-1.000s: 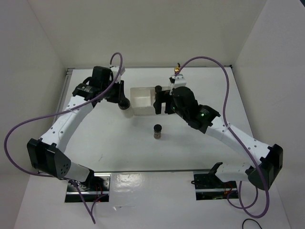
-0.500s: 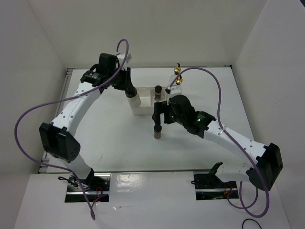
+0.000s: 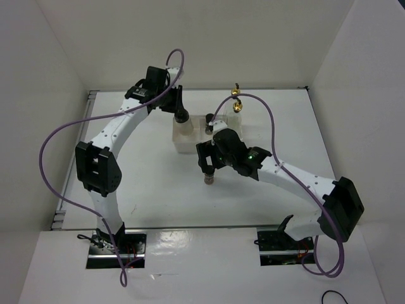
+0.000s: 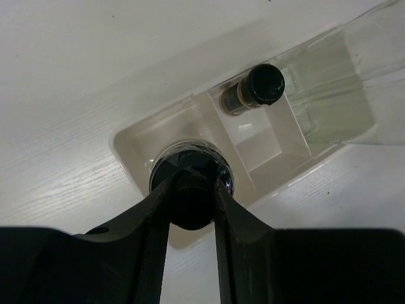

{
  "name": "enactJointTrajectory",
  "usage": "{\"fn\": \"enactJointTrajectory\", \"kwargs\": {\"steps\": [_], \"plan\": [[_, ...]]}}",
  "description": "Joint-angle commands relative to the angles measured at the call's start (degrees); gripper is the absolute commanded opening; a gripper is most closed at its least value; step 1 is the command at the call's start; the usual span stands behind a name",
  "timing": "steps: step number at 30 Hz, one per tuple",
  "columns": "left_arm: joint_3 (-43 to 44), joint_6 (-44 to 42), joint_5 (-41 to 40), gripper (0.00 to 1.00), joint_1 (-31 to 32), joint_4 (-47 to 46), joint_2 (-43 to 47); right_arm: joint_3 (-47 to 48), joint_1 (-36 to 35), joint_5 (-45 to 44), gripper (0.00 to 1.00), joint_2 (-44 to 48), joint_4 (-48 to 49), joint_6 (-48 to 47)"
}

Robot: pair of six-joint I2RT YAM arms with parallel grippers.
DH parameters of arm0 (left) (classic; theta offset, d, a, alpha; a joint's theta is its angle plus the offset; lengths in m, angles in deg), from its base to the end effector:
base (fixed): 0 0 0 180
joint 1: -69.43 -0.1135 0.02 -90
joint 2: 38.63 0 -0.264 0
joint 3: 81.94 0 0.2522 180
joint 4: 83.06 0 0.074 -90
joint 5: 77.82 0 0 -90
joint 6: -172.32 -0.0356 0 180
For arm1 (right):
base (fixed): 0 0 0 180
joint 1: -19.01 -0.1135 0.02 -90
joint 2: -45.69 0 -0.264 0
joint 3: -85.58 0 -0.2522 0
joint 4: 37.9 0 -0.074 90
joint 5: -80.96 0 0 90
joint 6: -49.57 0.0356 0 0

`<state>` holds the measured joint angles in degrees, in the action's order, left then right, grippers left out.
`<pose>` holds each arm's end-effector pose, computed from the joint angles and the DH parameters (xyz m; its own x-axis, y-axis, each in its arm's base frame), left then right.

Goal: Organize the condiment bottles

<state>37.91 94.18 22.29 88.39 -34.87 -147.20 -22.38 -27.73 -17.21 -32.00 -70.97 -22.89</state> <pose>0.4128 -0.1484 0.3476 -0.6489 0.0090 -0.7608 0.3262 0.9067 -0.2675 0.2092 0.2149 0.2783 -0.6031 -0.2056 -0.7707 -0.4857 0.8611 0.1504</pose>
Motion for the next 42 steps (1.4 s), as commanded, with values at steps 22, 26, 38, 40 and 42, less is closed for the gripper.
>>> {"fn": "enactJointTrajectory", "kwargs": {"steps": [22,26,38,40,42], "plan": [[3.34,-3.07,-16.44,0.0,6.35,-8.95,-9.11,-0.54,-1.07,0.08,0.95,-7.12,4.9,-1.28],[3.34,-2.02,-16.44,0.0,6.35,-10.0,-9.73,-0.54,-1.07,0.08,0.9,-7.74,4.9,-1.28],[0.97,-0.34,-14.51,0.47,6.35,-10.53,-10.25,-1.06,-1.07,0.6,0.8,-7.74,3.31,-0.14],[0.97,-0.34,-14.5,0.57,6.35,-10.53,-9.73,-1.06,-1.07,0.6,0.8,-7.74,2.7,-0.14],[0.97,-0.34,-14.5,0.7,6.35,-9.92,-9.73,-1.59,-1.07,0.6,0.8,-7.74,2.09,-0.14]]}}
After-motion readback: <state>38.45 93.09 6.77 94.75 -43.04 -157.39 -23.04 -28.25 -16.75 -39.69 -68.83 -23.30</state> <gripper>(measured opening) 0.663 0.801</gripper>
